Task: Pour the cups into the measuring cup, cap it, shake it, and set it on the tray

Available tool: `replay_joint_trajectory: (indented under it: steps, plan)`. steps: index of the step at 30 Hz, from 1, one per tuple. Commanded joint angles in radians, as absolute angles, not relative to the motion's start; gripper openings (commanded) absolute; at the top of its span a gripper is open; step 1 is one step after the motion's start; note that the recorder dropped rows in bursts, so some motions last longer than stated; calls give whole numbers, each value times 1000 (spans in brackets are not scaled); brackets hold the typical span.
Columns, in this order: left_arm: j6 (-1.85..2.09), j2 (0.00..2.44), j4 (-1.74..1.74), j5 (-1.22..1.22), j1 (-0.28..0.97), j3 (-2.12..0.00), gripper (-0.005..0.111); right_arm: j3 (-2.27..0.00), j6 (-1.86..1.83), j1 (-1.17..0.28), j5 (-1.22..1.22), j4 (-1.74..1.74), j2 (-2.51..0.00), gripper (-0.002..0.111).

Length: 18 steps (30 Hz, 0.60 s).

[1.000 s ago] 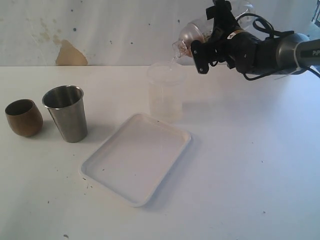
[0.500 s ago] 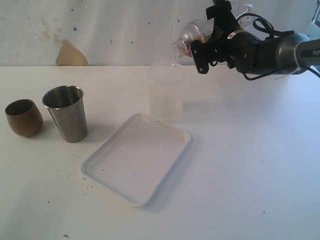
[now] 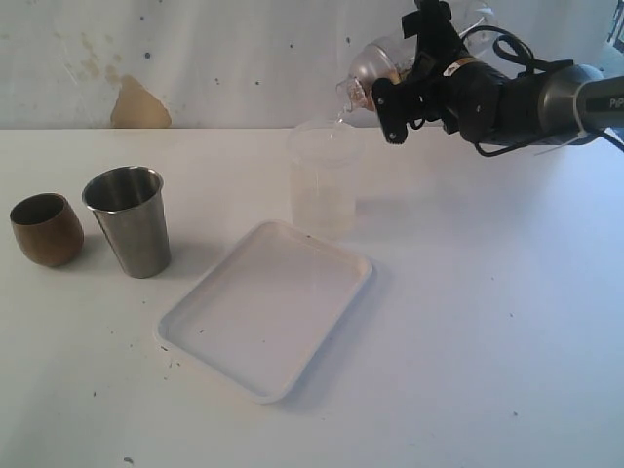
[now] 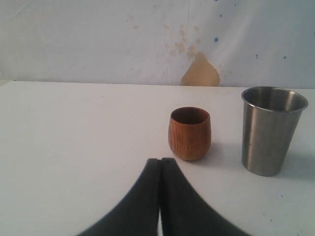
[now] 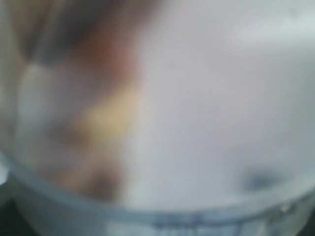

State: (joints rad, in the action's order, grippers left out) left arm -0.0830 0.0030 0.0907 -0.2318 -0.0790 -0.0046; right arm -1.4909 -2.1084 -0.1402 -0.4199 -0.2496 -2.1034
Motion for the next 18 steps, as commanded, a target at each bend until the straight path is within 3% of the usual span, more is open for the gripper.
replay_joint_trajectory:
  steps: [1,18]
  plan:
    - [-85,0,96,-232,-77,0,0,-1504,-2108,-141,-464,-252,-2087,0]
    - [-85,0,96,-232,-77,0,0,-1504,-2130,-141,-476,-118,-2087,0]
